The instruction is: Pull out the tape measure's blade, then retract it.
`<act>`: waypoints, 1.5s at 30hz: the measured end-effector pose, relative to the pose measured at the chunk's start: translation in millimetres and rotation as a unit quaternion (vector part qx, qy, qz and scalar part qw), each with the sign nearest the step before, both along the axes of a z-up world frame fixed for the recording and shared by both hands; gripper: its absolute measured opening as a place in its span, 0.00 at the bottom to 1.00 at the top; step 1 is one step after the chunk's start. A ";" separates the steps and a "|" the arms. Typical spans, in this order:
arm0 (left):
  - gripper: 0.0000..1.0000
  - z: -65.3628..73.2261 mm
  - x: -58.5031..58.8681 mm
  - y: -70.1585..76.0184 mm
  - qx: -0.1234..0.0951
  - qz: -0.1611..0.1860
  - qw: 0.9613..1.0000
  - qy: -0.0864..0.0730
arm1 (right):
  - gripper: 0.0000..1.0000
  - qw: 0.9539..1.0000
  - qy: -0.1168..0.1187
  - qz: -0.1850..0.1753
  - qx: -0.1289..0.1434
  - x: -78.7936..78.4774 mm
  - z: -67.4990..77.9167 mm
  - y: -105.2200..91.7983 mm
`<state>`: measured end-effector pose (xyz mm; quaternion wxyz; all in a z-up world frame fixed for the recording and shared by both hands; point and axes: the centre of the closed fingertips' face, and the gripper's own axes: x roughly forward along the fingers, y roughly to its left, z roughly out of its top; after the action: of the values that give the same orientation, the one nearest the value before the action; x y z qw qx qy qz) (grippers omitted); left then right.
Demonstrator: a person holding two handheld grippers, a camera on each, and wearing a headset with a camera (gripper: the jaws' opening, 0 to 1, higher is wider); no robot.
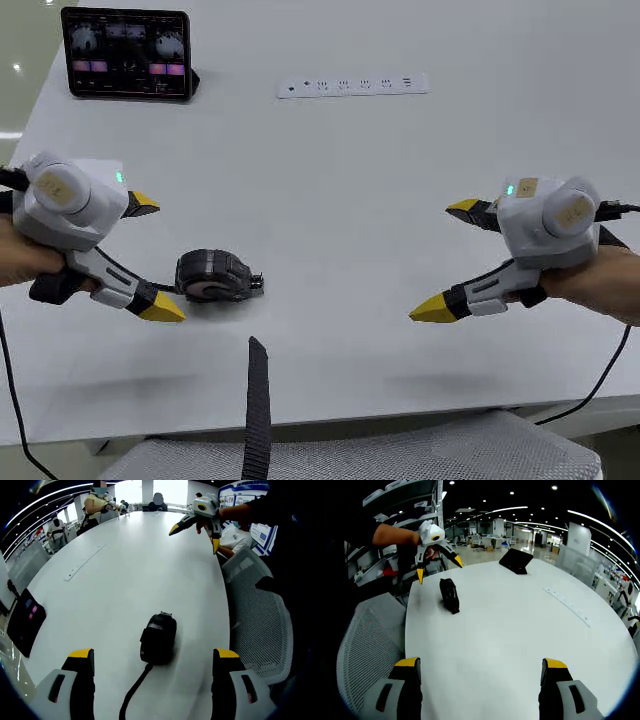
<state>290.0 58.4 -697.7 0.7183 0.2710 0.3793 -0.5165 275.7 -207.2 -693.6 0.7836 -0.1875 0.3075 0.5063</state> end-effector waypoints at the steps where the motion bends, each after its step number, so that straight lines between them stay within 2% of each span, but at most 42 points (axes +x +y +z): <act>1: 0.96 -0.8 0.1 -1.0 0.002 -0.003 1.000 0.000 | 0.99 1.000 0.001 0.002 0.000 0.4 -0.7 1.9; 6: 0.91 -7.2 0.8 -8.7 0.014 -0.027 1.000 0.005 | 0.99 1.000 -0.001 0.028 0.005 2.8 -6.0 18.0; 14: 0.85 -24.4 0.1 -23.7 0.041 -0.068 0.997 0.018 | 0.99 0.997 -0.001 0.071 -0.007 5.0 -20.0 46.0; 20: 0.77 -35.2 2.0 -26.6 0.061 -0.081 0.995 0.023 | 0.99 0.997 -0.006 0.078 -0.019 12.1 -32.2 62.2; 22: 0.77 -38.6 2.5 -28.2 0.064 -0.080 0.994 0.024 | 0.99 0.997 0.004 0.077 -0.017 14.6 -36.8 67.7; 26: 0.72 -41.3 0.5 -32.3 0.066 -0.085 0.994 0.027 | 0.99 0.997 0.007 0.076 -0.012 20.3 -40.4 76.9; 29: 0.68 -42.0 -0.9 -34.6 0.066 -0.090 0.993 0.023 | 0.99 0.997 0.009 0.078 -0.010 22.8 -40.1 84.9; 32: 0.59 -42.7 -2.3 -35.1 0.066 -0.091 0.993 0.024 | 0.99 0.996 0.004 0.088 -0.013 23.1 -41.0 90.4; 35: 0.56 -45.4 0.0 -33.7 0.071 -0.095 0.993 0.016 | 0.99 0.995 0.003 0.097 -0.015 22.5 -40.7 96.5; 37: 0.50 -45.9 1.8 -33.2 0.074 -0.095 0.993 0.014 | 0.99 0.995 0.001 0.104 -0.012 22.6 -38.7 101.6; 41: 0.38 -46.2 -0.5 -35.5 0.072 -0.101 0.992 0.021 | 0.99 0.993 0.000 0.116 -0.009 23.6 -35.9 111.8; 43: 0.34 -48.9 2.2 -34.4 0.088 -0.115 0.989 -0.002 | 0.99 0.992 -0.002 0.122 -0.008 23.8 -34.5 117.8; 44: 0.34 -49.1 -1.9 -35.1 0.086 -0.116 0.990 0.002 | 0.99 0.992 -0.002 0.125 -0.006 23.6 -33.8 121.2; 45: 0.33 -49.5 -1.6 -35.8 0.085 -0.122 0.989 -0.002 | 0.99 0.992 -0.003 0.128 -0.005 23.2 -33.3 123.6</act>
<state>288.4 22.5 -747.2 0.6251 0.3767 0.3845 -0.5652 299.0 -83.6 -726.9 0.7122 -0.2305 0.2815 0.6004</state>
